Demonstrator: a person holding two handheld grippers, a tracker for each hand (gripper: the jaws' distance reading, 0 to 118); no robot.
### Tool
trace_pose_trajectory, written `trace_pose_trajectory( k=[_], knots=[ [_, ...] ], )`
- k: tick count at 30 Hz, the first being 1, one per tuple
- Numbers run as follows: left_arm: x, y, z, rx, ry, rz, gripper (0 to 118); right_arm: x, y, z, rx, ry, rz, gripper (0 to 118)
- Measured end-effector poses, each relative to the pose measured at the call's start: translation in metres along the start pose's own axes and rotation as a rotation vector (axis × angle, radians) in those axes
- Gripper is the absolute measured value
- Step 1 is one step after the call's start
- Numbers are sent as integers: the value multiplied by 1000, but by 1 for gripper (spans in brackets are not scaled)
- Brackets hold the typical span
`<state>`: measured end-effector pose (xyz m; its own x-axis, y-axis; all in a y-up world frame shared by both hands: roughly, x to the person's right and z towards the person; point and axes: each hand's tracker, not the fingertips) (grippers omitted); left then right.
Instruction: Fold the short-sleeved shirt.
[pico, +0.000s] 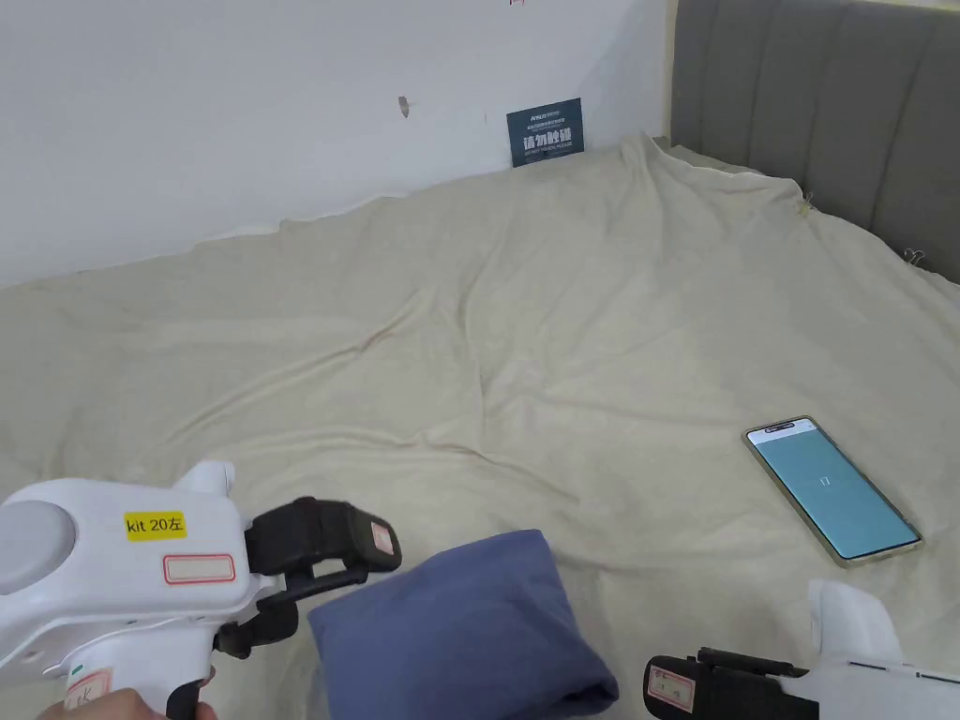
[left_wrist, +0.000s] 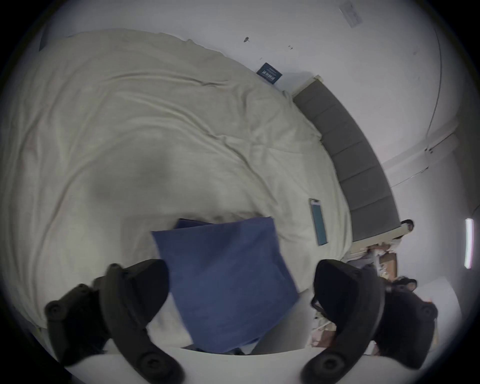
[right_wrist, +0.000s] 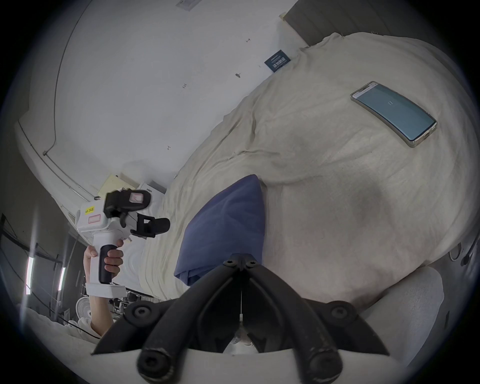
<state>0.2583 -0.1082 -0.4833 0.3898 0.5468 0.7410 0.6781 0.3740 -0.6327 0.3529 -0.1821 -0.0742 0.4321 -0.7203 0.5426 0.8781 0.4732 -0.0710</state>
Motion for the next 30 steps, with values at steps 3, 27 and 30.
trace_pose_trajectory(
  k=[3, 27, 30],
  knots=[
    [12, -8, -11, 5, 36, -84, 15, 1, 0, 1, 0, 1, 0, 0],
    [92, -44, -108, -212, -200, -287, 15, 9, 9, 21, 17, -69, 13, 0],
    [83, -38, -72, -157, -295, -221, 15, -2, 12, 11, 10, -70, 46, 0]
  ],
)
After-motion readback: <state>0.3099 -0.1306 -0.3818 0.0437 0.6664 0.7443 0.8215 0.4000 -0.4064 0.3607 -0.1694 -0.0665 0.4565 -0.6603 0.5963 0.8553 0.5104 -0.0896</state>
